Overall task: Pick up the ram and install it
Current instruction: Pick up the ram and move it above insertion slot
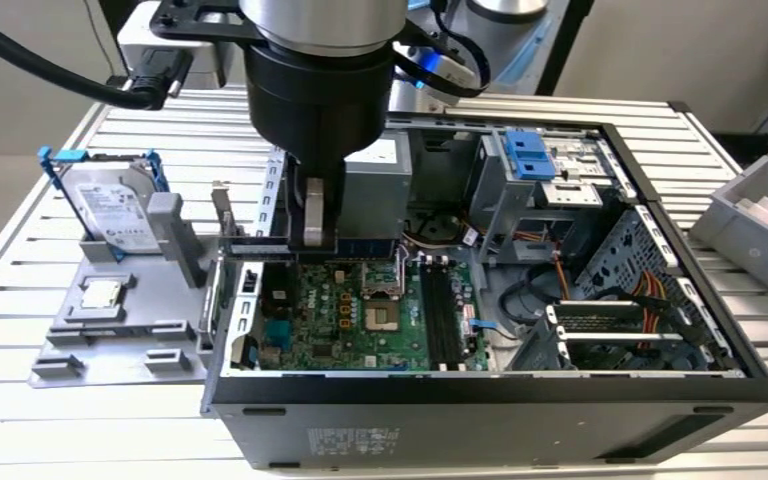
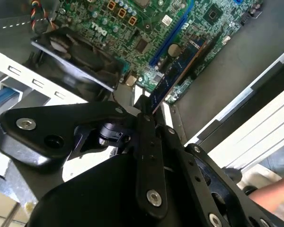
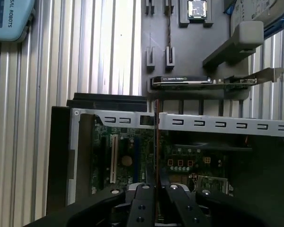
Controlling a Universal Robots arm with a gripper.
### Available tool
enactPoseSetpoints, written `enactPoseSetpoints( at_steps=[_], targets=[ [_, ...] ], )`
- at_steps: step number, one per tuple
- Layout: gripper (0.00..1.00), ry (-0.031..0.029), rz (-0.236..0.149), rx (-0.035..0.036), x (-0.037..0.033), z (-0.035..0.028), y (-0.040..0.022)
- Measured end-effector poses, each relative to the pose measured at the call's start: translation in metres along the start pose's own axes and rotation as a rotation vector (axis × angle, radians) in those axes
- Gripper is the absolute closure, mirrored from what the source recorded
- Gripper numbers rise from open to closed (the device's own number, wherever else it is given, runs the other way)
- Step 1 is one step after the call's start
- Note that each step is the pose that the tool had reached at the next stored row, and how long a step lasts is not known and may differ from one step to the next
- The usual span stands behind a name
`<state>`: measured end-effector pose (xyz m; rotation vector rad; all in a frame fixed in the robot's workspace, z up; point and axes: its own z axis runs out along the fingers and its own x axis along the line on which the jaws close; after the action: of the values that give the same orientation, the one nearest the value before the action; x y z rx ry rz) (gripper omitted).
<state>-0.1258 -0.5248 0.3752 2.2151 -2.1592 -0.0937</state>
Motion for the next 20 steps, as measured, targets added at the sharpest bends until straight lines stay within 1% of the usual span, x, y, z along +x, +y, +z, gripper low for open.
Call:
enactPoseSetpoints(
  at_steps=[20],
  targets=[
    [1.00,0.0001,-0.002,-0.0002,0.0008,-0.0025,-0.0329]
  ],
)
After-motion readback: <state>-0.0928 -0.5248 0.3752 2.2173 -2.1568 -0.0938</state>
